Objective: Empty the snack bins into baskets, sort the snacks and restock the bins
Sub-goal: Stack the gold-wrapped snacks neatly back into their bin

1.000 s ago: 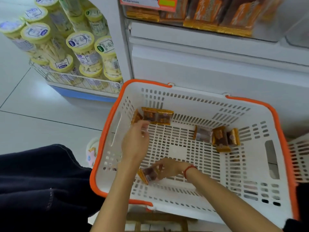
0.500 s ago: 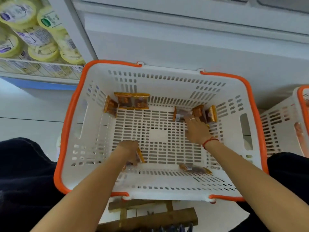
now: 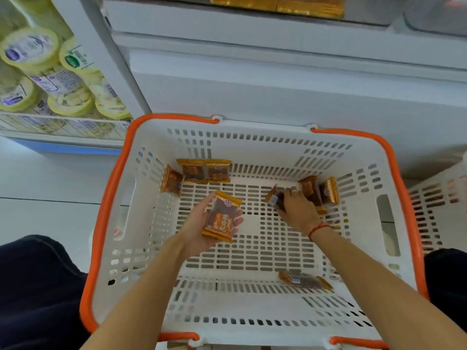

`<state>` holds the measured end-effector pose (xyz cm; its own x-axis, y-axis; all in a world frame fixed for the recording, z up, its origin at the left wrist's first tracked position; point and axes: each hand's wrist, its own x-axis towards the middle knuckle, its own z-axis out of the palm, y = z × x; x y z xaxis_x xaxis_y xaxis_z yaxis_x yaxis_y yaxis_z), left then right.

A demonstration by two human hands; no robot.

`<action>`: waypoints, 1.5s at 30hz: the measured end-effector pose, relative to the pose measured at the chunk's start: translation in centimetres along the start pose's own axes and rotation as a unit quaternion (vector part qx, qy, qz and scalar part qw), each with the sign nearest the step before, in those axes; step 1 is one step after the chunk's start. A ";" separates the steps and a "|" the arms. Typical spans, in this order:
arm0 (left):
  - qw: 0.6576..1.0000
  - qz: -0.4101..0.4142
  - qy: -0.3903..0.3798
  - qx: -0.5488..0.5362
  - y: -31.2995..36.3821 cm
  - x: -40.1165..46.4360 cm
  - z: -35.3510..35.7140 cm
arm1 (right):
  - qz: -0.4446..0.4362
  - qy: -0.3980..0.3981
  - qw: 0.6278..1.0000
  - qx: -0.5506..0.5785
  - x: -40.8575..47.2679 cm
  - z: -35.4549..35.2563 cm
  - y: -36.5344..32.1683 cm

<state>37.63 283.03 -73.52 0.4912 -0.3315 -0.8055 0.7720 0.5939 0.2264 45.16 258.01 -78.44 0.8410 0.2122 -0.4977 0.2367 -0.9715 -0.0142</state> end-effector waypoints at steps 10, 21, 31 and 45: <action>0.976 0.095 0.130 0.146 -1.6 -0.6 3.9 | 0.069 -0.164 0.822 0.541 -4.9 -3.4 -0.8; 0.856 0.290 0.133 0.406 -1.0 -3.5 5.2 | -0.176 -0.242 0.919 0.258 -8.1 -14.1 -1.6; 0.912 0.138 0.070 0.380 -3.9 -2.7 4.8 | -0.044 0.042 0.852 0.520 -7.0 -8.1 -2.4; 0.955 0.132 0.120 0.237 -2.8 -1.5 5.7 | 0.025 -0.224 0.949 0.221 -7.6 -1.1 2.5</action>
<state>37.00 277.71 -69.84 0.6315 -0.0050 -0.7753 0.7577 0.2161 0.6158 39.89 254.07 -73.74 0.5304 0.1948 -0.8250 -0.1085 -0.9496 -0.2940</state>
